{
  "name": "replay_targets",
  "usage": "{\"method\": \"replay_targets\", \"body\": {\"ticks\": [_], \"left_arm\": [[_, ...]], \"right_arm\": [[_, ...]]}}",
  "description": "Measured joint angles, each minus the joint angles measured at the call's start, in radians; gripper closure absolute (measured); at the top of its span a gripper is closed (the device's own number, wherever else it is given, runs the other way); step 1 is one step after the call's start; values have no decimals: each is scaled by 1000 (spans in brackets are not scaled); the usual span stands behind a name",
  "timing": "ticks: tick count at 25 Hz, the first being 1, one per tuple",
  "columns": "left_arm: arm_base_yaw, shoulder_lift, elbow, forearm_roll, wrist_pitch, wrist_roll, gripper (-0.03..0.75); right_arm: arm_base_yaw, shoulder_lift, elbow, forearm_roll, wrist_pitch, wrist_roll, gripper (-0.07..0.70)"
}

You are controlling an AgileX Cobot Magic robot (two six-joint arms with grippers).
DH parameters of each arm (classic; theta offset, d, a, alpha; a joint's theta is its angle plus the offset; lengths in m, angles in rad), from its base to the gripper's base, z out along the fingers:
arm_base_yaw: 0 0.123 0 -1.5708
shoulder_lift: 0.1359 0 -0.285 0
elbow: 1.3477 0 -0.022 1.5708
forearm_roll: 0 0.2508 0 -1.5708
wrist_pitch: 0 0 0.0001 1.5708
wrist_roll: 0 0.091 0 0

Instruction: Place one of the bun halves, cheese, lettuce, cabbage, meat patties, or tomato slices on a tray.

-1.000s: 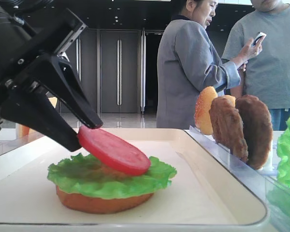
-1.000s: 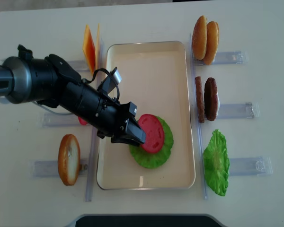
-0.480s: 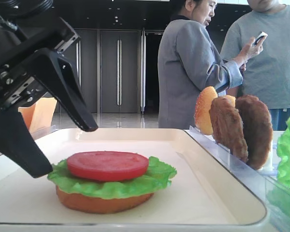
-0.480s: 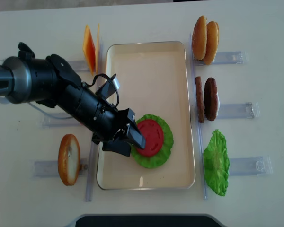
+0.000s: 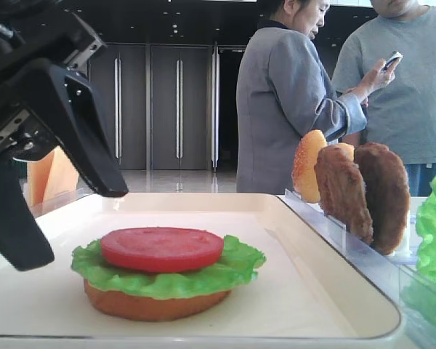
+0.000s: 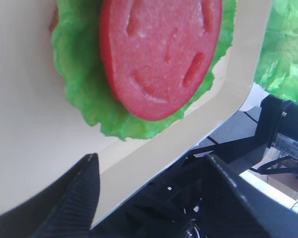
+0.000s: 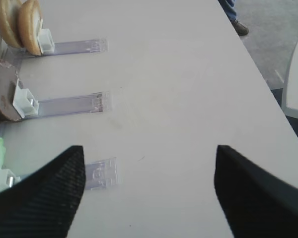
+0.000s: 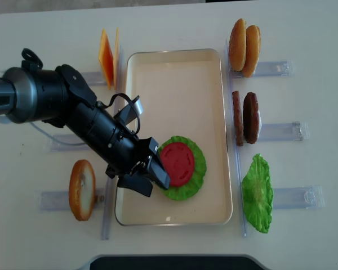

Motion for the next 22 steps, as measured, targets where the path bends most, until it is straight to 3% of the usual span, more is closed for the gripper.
{"method": "replay_targets", "body": {"ticks": [7, 18, 22], "left_arm": [[0, -117, -27, 56, -13, -14, 228], [0, -178, -333, 222, -13, -124, 228], [0, -178, -392, 275, -16, -158, 228]], "right_arm": [[0, 0, 0, 0, 0, 0, 118], [0, 0, 0, 0, 0, 0, 118], [0, 0, 0, 1, 0, 0, 118]]}}
